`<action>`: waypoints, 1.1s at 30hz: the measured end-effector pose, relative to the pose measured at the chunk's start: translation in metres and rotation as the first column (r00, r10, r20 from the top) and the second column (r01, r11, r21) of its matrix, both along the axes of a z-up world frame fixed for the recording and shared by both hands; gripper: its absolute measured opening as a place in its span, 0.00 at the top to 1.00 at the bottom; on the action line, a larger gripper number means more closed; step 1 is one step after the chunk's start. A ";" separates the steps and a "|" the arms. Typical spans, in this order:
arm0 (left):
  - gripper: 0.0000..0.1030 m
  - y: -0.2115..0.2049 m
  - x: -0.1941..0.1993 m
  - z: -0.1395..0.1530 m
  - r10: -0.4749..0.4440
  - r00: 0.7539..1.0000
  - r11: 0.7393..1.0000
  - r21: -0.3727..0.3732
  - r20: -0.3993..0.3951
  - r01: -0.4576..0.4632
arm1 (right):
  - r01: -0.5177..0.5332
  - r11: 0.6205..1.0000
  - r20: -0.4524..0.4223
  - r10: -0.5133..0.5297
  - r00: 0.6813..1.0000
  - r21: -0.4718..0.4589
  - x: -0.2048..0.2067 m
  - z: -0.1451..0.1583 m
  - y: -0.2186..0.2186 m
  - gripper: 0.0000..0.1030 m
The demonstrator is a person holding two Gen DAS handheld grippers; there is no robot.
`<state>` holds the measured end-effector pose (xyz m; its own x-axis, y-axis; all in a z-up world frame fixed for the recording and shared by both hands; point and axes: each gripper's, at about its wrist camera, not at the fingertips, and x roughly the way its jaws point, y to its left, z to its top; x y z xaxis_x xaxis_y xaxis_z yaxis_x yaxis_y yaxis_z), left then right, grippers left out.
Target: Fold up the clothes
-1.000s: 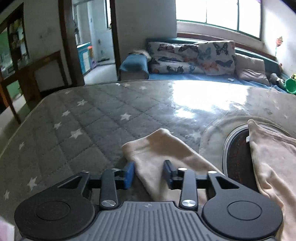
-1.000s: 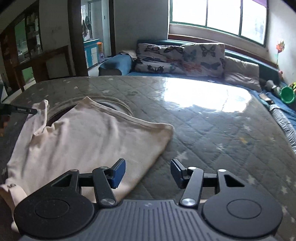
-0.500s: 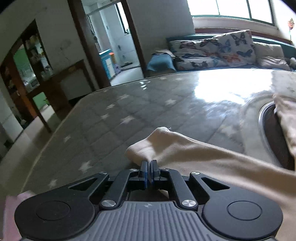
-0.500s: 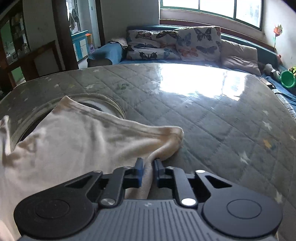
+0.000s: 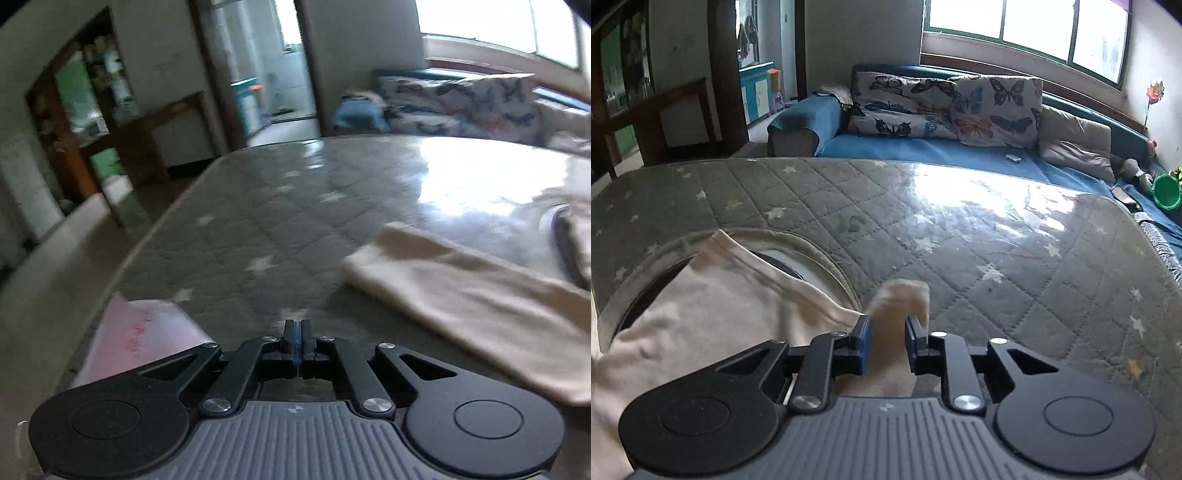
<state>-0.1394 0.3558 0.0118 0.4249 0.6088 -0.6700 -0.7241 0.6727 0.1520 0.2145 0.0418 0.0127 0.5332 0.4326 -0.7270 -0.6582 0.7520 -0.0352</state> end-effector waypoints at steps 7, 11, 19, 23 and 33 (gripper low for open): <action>0.96 -0.038 0.062 0.032 -0.283 0.946 0.954 -0.059 0.161 0.295 | 0.022 1.000 -0.028 -0.021 0.999 0.019 0.003 0.000 -0.012 0.77; 0.83 -0.056 0.117 0.038 -0.420 0.885 0.900 -0.033 0.199 0.435 | 0.030 0.999 -0.046 -0.029 0.999 0.037 0.006 0.000 -0.017 0.73; 0.61 -0.079 0.220 0.016 -0.542 0.830 0.838 0.016 0.134 0.545 | 0.049 0.995 -0.081 -0.042 0.996 0.085 0.015 -0.002 -0.027 0.71; 0.53 -0.078 0.250 -0.004 -0.533 0.841 0.845 0.019 0.095 0.534 | 0.056 0.993 -0.096 -0.046 0.994 0.103 0.021 -0.005 -0.033 0.71; 0.64 -0.074 0.272 -0.030 -0.538 0.838 0.841 -0.015 0.085 0.541 | 0.052 0.990 -0.138 -0.033 0.990 0.132 0.037 -0.018 -0.031 0.68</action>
